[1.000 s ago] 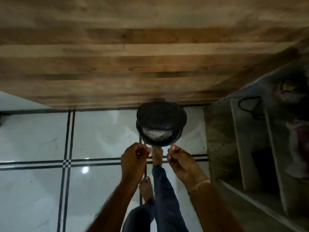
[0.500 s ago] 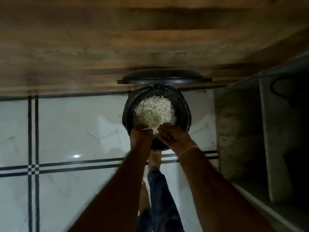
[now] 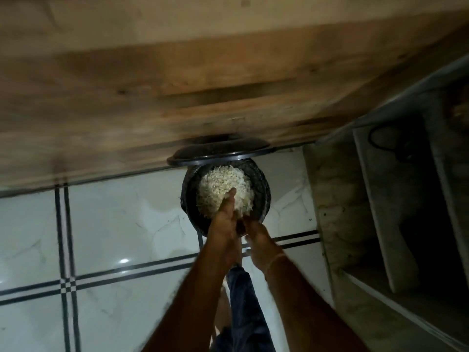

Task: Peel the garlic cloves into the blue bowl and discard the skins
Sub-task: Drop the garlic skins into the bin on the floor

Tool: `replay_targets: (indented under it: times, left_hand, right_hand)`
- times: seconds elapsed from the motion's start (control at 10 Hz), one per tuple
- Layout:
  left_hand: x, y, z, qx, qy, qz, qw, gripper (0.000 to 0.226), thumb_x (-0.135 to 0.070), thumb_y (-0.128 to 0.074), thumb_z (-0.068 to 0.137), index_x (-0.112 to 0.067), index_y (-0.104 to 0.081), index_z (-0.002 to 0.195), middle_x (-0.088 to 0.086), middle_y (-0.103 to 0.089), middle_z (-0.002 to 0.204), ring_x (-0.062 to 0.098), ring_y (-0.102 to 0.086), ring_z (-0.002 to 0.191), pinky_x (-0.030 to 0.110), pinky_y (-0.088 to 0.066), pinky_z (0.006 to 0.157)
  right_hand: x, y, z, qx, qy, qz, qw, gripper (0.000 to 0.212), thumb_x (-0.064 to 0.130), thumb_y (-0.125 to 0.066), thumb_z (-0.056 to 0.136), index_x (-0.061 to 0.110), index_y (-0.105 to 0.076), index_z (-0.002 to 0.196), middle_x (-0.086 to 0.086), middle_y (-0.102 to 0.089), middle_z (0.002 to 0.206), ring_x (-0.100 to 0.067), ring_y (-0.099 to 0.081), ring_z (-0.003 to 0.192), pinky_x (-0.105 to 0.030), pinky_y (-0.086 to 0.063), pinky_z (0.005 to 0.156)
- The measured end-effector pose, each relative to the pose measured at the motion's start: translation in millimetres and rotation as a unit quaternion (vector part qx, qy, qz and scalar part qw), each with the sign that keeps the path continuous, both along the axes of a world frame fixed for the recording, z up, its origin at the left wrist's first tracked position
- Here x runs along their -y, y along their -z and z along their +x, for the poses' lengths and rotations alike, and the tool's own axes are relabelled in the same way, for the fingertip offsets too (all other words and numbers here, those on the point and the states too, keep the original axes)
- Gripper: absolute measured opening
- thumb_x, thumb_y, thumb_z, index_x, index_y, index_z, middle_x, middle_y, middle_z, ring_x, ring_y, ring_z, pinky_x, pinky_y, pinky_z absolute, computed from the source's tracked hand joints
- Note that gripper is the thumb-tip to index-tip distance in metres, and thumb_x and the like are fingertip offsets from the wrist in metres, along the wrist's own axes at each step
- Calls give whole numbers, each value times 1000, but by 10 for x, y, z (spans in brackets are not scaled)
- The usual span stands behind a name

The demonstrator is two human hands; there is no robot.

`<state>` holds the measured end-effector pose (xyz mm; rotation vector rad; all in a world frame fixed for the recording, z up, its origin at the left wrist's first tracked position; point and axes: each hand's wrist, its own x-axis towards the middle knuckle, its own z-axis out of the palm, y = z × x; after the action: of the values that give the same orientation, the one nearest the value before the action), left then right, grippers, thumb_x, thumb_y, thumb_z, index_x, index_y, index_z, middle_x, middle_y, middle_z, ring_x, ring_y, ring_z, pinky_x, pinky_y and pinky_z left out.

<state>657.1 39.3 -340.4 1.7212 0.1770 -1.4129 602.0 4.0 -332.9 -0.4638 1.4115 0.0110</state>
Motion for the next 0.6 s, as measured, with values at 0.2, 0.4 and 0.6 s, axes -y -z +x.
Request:
replay_targets:
  times: [0.2,0.4,0.6]
  left_hand:
    - [-428,-578,44,186,174,138,957,57,-53,-41,105,-39,-31,160,2,-30,169,31,-31,153,51,-26,124]
    - [-614,-2073,-323,251,195,21,948,55,-37,-50,109,-23,-36,160,10,-39,164,30,-41,148,35,-37,118]
    - [-839,-3072,-1079,373,324,-54,868,55,-34,-60,104,-19,-45,155,8,-48,158,26,-48,143,24,-42,107]
  right_hand:
    - [-74,-1237,-260,100,91,-39,990,50,43,-31,112,21,-42,155,0,-58,145,-19,-58,131,-27,-50,97]
    - [-420,-2353,-777,94,43,-95,990,49,44,-40,111,13,-52,146,-1,-66,128,-9,-60,91,-23,-48,64]
    - [-842,-3265,-1744,48,26,-267,962,36,46,-47,108,24,-65,129,2,-67,125,-6,-63,105,-24,-50,84]
